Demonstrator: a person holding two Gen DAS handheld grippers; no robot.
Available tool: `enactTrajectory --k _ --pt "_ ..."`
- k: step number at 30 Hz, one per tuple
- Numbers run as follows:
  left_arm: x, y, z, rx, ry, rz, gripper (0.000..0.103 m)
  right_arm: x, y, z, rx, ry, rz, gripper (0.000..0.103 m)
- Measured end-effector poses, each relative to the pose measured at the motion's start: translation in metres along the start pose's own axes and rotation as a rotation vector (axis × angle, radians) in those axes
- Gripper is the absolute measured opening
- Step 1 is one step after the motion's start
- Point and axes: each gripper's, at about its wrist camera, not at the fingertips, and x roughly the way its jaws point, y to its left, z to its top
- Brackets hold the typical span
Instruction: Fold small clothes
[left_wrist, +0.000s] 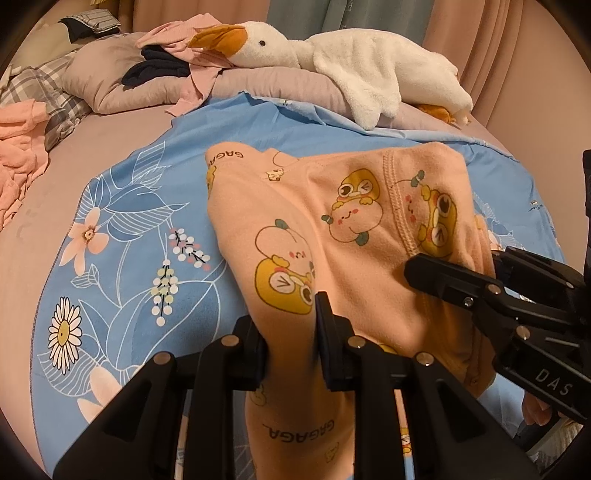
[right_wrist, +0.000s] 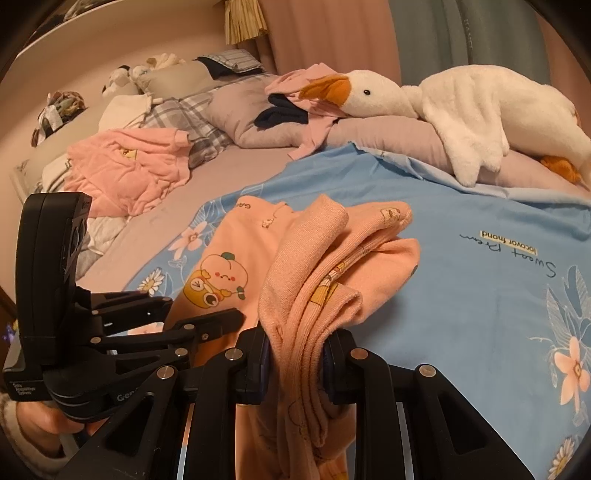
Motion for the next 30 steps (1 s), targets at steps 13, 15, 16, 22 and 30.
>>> enactTrajectory --k 13,15,16,22,30 --pt "0.025 0.008 0.001 -0.015 0.068 0.017 0.027 0.029 -0.011 -0.003 0.042 0.070 0.005 0.024" --pt "0.028 0.008 0.001 -0.014 0.073 0.021 0.029 0.033 -0.014 -0.003 0.054 0.079 0.009 0.025" --pt "0.029 0.008 0.001 -0.013 0.074 0.022 0.029 0.034 -0.015 -0.003 0.062 0.083 0.009 0.025" --pt "0.033 0.008 0.001 -0.004 0.068 0.043 0.036 0.041 -0.027 -0.006 0.106 0.114 -0.013 0.025" --pt "0.034 0.019 0.000 -0.029 0.064 0.107 0.070 0.045 -0.044 -0.013 0.191 0.148 -0.040 0.035"
